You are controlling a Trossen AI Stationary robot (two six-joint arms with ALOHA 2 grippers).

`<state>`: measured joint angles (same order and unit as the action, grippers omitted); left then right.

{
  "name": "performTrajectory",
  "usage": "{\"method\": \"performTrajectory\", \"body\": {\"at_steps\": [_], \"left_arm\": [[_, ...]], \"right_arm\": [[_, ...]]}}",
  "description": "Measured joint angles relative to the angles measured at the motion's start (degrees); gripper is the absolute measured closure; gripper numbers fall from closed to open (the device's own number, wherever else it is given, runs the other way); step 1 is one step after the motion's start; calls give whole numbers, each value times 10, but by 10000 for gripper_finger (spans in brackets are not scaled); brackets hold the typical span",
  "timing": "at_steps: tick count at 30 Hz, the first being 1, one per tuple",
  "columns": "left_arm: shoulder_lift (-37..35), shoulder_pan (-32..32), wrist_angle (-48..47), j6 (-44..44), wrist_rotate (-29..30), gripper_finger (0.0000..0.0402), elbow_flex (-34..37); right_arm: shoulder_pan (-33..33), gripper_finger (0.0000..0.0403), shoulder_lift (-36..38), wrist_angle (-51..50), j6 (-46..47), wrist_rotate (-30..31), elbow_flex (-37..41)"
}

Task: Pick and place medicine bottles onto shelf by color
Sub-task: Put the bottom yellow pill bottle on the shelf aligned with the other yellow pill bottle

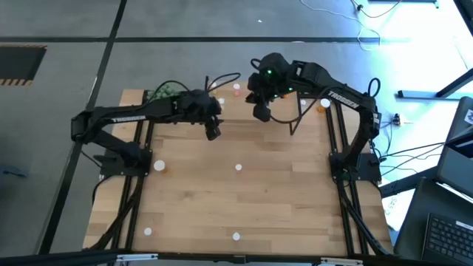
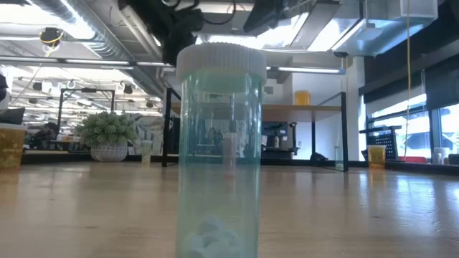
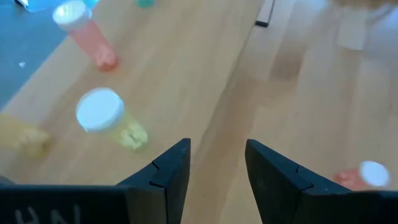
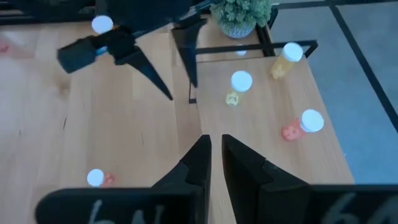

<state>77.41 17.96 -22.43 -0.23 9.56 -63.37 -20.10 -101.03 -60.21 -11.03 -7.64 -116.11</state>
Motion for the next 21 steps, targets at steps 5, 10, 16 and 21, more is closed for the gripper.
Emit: {"method": "performTrajectory", "body": {"at_steps": [5, 10, 16, 21], "left_arm": [[29, 15, 10, 24, -1, 253, 0], [52, 31, 19, 27, -1, 253, 0], [68, 32, 59, 54, 3, 253, 0], [68, 32, 58, 55, 20, 253, 0]], "right_arm": [[0, 360, 0, -20, 2, 0, 0], [0, 360, 0, -22, 2, 0, 0], [0, 360, 0, -23, 2, 0, 0], [0, 360, 0, -23, 2, 0, 0]]}}
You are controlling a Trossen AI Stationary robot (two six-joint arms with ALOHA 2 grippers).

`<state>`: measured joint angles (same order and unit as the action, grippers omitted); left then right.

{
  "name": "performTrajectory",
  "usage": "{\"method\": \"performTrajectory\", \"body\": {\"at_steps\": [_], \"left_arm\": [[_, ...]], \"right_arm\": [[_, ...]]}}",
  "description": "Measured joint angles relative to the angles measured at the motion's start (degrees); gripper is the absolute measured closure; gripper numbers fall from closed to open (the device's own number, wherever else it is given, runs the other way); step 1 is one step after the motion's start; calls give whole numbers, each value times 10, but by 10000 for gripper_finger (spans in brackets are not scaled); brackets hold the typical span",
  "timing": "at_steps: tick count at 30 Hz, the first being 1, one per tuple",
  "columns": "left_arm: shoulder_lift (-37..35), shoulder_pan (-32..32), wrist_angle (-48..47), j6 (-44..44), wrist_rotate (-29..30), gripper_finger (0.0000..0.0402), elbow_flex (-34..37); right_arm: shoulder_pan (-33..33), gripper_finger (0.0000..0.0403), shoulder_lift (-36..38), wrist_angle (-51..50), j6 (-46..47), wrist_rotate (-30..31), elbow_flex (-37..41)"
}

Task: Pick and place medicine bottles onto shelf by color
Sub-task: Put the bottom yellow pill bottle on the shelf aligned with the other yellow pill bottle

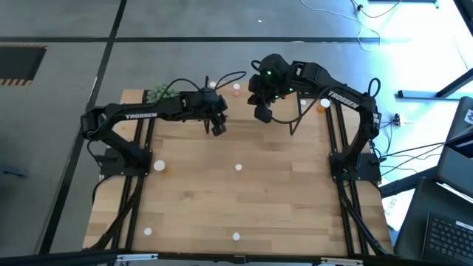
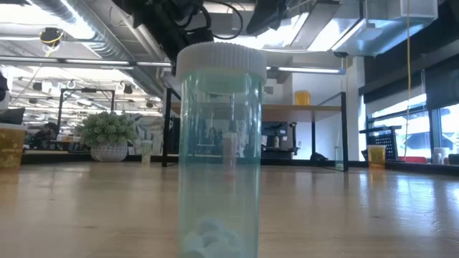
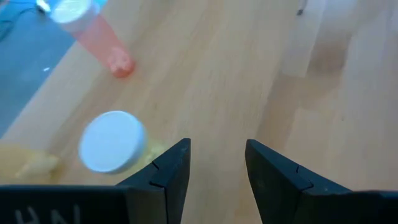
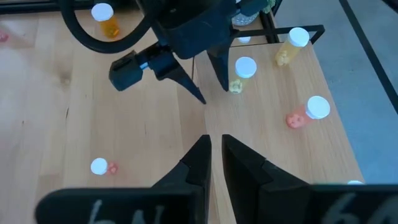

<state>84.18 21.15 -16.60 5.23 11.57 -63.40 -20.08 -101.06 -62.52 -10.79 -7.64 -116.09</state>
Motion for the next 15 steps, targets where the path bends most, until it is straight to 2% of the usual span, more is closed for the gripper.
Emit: {"method": "performTrajectory", "body": {"at_steps": [5, 11, 15], "left_arm": [[0, 0, -1, 0, 52, 253, 0], [0, 0, -4, 0, 60, 253, 0], [0, 0, -5, -1, 95, 253, 0]], "right_arm": [[0, 360, 0, 0, 0, 0, 0], [0, 360, 0, 0, 0, 0, 0], [0, 360, 0, 0, 0, 0, 0]]}}
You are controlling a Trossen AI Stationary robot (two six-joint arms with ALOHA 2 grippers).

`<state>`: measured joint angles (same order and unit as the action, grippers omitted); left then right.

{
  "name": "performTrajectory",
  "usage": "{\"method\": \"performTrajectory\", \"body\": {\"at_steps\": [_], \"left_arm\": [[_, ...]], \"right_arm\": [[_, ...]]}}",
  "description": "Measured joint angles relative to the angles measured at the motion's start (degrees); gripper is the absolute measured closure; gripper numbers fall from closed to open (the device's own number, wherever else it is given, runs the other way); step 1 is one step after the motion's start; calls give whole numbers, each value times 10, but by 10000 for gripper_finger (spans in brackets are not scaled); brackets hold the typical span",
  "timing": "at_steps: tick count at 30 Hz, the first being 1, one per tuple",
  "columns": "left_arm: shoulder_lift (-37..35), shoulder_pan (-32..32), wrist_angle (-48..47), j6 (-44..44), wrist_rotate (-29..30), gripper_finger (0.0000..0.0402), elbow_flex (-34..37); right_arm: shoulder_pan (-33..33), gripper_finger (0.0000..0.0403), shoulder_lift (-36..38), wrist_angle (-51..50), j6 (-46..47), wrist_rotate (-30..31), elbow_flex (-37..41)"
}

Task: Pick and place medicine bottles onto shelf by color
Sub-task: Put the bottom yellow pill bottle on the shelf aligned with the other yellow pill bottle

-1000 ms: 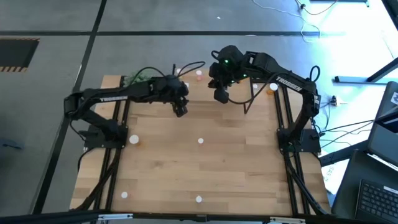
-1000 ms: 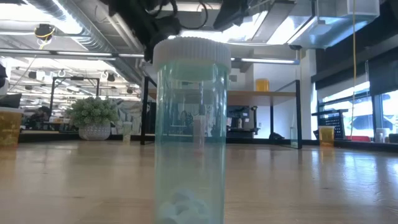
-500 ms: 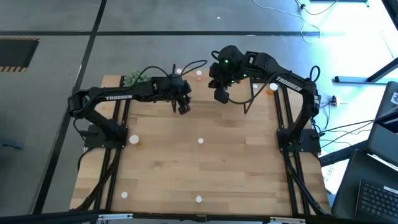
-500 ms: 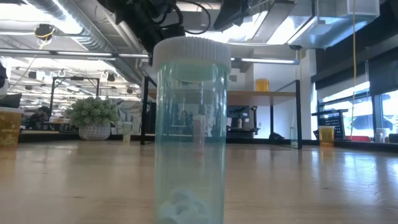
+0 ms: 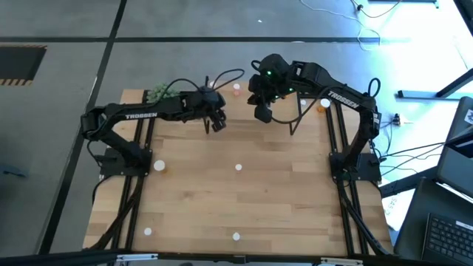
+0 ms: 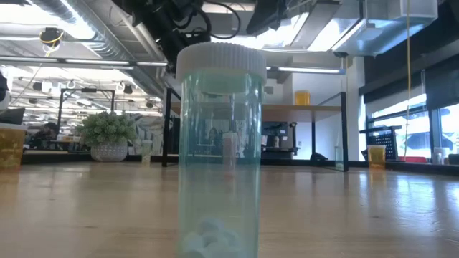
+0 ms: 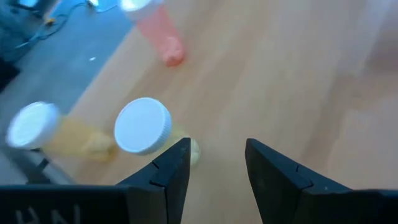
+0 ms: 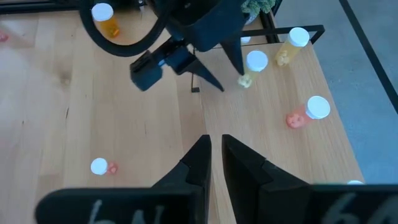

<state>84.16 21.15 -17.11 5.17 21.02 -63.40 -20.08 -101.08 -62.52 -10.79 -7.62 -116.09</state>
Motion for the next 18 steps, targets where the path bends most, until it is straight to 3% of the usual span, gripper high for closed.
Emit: {"method": "performTrajectory", "body": {"at_steps": [9, 18], "left_arm": [[0, 0, 0, -4, 35, 253, 0], [0, -5, 0, -29, -2, 253, 0]], "right_arm": [[0, 360, 0, 0, 0, 0, 0], [0, 360, 0, -1, 0, 0, 0]]}}
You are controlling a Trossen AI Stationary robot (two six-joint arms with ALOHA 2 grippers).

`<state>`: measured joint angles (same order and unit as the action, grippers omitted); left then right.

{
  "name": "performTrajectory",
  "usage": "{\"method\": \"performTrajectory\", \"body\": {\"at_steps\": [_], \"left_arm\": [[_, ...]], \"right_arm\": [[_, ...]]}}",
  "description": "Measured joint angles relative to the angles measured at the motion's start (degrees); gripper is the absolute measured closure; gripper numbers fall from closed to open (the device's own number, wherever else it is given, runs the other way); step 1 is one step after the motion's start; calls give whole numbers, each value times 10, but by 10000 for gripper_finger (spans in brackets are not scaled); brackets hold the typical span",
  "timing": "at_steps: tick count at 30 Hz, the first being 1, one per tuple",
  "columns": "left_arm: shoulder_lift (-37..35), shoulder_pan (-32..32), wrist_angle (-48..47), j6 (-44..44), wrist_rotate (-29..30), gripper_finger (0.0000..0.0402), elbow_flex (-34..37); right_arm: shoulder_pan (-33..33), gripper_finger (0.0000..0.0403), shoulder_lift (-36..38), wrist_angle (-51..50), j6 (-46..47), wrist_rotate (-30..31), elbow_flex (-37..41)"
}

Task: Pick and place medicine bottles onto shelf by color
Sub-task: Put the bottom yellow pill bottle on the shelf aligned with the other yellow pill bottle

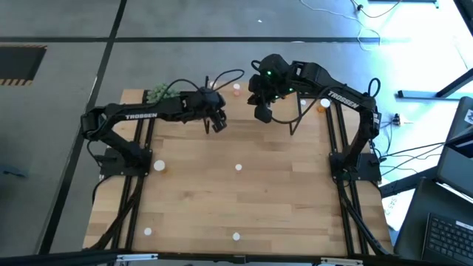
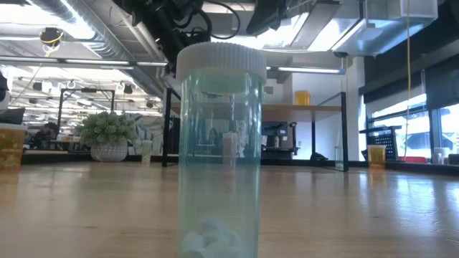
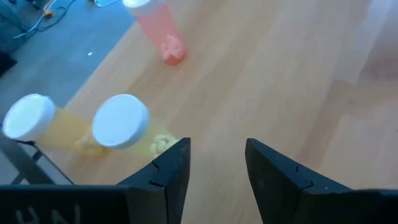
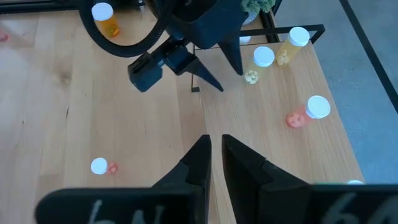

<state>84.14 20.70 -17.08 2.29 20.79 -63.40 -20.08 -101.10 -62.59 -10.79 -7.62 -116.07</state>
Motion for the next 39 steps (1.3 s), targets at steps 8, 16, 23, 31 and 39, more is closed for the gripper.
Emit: {"method": "performTrajectory", "body": {"at_steps": [8, 16, 23, 31, 39], "left_arm": [[0, -4, 18, 29, 1, 253, 0], [0, -4, 48, 49, 47, 253, 0], [0, -4, 42, 44, 47, 253, 0], [0, -4, 21, 43, 68, 253, 0], [0, -4, 20, 42, 92, 253, 0]], "right_arm": [[0, 360, 0, 0, 0, 0, 0], [0, 360, 0, 0, 0, 0, 0], [0, 360, 0, 0, 0, 0, 0], [0, 360, 0, 0, 0, 0, 0], [0, 360, 0, 0, 0, 0, 0]]}}
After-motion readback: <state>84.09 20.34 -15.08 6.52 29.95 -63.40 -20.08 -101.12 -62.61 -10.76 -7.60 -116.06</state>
